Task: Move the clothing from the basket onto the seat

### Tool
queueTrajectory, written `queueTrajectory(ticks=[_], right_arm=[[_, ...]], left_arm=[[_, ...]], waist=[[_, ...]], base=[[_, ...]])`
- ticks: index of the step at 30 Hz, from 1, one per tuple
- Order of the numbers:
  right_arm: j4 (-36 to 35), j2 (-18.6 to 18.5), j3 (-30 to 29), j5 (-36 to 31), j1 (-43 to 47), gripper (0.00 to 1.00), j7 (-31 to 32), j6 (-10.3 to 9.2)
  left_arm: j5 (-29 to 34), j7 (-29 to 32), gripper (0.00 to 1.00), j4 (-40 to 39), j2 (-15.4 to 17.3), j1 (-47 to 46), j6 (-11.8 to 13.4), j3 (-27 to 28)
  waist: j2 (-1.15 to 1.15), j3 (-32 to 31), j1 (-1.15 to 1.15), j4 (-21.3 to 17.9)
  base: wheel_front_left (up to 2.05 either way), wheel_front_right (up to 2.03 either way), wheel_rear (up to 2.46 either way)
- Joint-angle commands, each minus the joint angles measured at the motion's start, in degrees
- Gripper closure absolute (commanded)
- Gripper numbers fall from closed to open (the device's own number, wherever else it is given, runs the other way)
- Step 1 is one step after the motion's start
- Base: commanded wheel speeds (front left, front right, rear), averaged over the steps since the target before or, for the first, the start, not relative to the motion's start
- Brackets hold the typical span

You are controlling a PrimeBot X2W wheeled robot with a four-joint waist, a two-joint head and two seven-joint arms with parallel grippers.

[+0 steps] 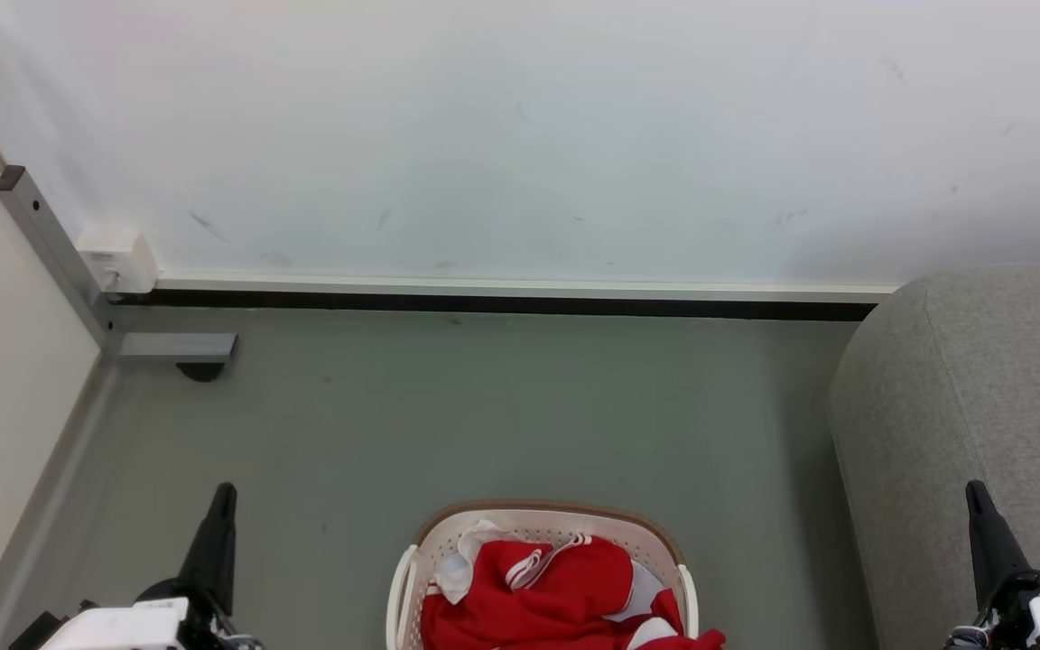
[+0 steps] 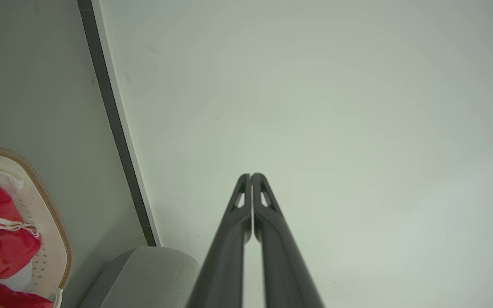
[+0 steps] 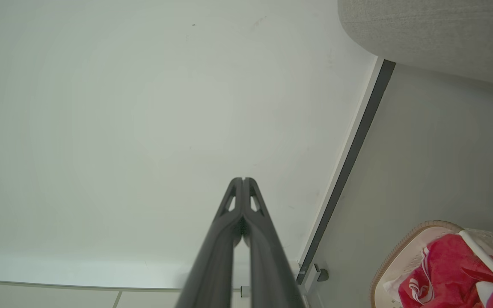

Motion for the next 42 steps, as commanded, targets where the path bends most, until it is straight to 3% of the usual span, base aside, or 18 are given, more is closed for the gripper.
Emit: queueTrajectory(ticks=[1, 42], right_arm=[[-0.29, -0.43, -0.18, -0.02, -0.74, 1.0, 0.13, -0.11], [-0.29, -0.43, -0.18, -0.02, -0.75, 1.0, 0.13, -0.11]], left_arm=[[-0.69, 0.19, 1.0, -0.2, 0.4, -0.48, -0.16, 0.07], [-0.69, 0.19, 1.0, -0.2, 0.4, -0.48, -0.16, 0.07]], waist=[[0.0, 0.0, 0.0, 0.0], [0.0, 0.0, 0.0, 0.0]], base=[[0.0, 0.0, 0.0], [0.0, 0.0, 0.0]])
